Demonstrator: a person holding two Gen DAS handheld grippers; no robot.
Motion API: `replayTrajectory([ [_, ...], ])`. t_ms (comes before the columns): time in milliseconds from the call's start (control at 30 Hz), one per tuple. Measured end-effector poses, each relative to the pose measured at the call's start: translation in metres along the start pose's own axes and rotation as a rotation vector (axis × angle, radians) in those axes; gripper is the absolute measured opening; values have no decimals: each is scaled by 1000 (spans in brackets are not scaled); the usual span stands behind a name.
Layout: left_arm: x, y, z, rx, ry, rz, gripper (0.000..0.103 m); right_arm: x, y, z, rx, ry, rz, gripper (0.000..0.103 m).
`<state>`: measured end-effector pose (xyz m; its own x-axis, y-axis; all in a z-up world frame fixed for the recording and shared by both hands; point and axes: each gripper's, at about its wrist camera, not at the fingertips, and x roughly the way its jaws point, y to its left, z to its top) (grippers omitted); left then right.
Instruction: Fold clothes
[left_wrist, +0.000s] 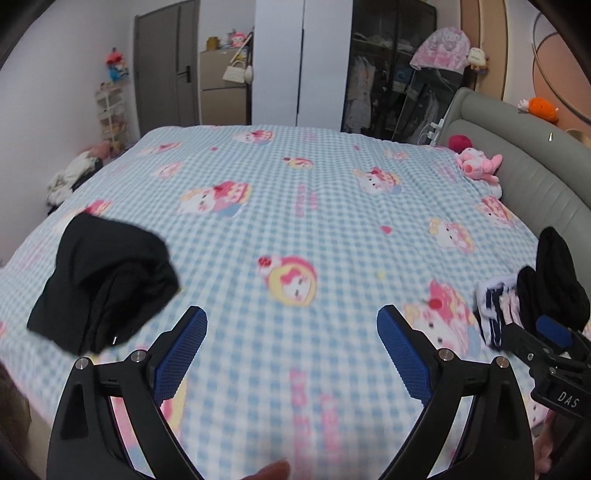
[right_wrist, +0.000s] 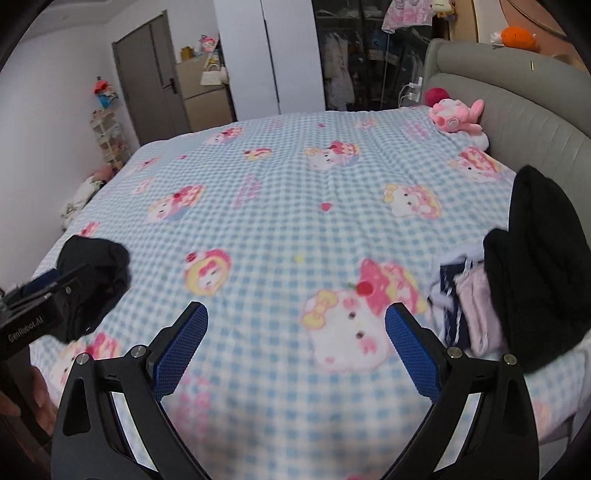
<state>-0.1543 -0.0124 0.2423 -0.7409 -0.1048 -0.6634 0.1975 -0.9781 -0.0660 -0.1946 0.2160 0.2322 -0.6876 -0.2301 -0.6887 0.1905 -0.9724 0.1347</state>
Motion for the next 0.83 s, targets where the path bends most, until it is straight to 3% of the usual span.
replayTrajectory([
  [133, -29, 2, -52, -7, 19, -16, 95, -35, 7, -48, 33, 14, 34, 98],
  [300, -47, -8, -117, -31, 78, -19, 95, -85, 1, -108, 99, -34, 2, 101],
  [467, -60, -16, -138, 27, 74, -26, 95, -97, -2, -135, 81, -20, -15, 101],
  [600, -59, -14, -144, -7, 88, -54, 95, -97, 0, -143, 54, -23, -37, 101],
  [833, -76, -13, -150, -13, 35, -40, 95, -94, 1, -146, 36, -2, -10, 101],
])
